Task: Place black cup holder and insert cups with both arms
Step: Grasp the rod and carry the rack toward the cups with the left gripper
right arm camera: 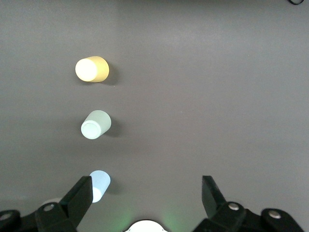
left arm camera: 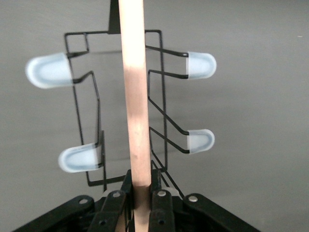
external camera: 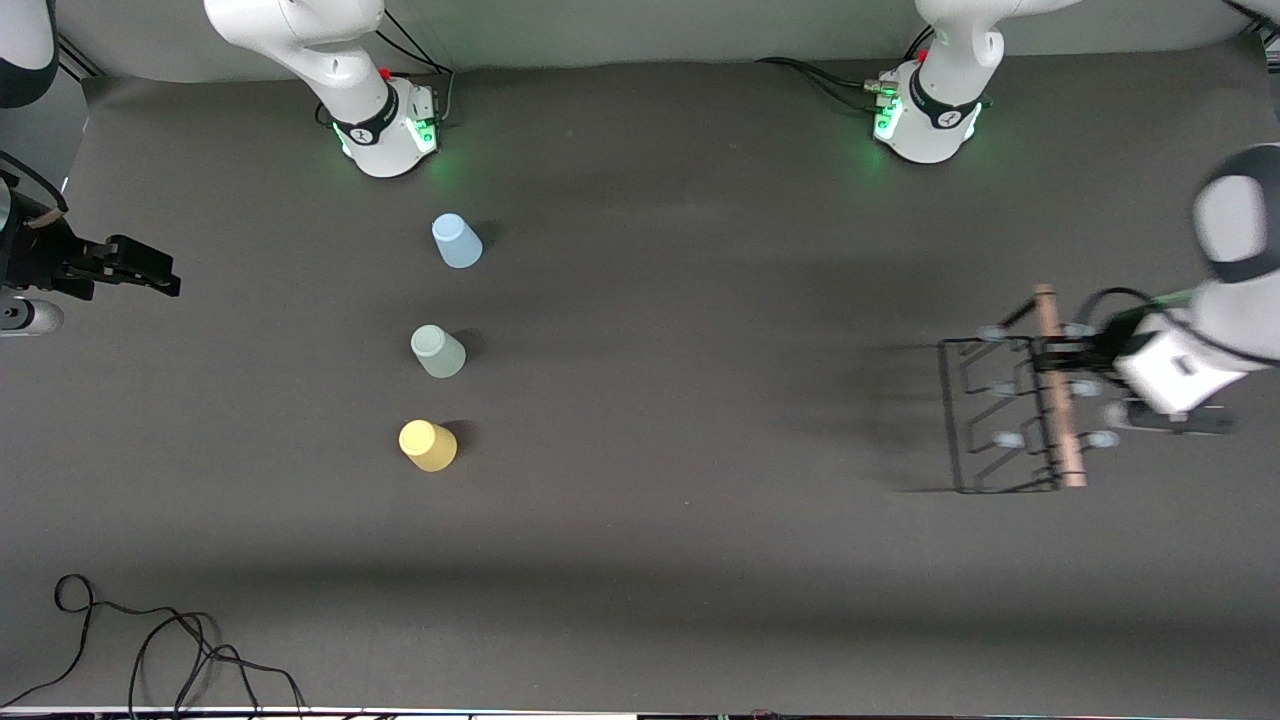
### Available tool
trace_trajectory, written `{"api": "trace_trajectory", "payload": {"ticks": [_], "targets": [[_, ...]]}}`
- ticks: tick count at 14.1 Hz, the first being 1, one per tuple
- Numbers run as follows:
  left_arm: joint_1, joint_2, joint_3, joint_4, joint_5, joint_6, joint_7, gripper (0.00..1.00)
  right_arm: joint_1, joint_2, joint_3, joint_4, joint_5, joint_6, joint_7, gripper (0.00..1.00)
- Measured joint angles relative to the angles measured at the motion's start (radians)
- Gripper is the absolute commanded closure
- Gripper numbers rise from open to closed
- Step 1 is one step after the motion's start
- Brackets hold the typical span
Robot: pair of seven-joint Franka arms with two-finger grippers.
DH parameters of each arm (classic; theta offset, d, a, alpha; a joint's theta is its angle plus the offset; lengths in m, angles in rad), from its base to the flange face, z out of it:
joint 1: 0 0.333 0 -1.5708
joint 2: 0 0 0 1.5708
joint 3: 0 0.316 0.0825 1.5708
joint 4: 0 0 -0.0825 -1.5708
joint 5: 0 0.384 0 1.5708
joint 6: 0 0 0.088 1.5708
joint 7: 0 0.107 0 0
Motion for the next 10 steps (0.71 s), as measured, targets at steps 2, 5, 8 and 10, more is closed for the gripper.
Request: {"api": "trace_trajectory", "payload": {"ticks": [2,5,8,10], "targets": [[-0.127,0.004,-0.014,-0.001,-0.001,0.014,-0.135,1.0,0.0,0.0,0.0,0.0,0.0,0.0,0.0,0.0],[-0.278,0.02,-0.018,-0.001,-0.002,0.034,-0.247,1.0,0.0,0.0,0.0,0.0,0.0,0.0,0.0,0.0],[-0.398,0.052,-0.018,0.021,-0.003,0.08,-0.401,1.0,0.0,0.0,0.0,0.0,0.0,0.0,0.0,0.0],[-0.488,0.113,-0.018,0.08,-0.003,0.118,-0.513,1.0,0.0,0.0,0.0,0.0,0.0,0.0,0.0,0.0]]}}
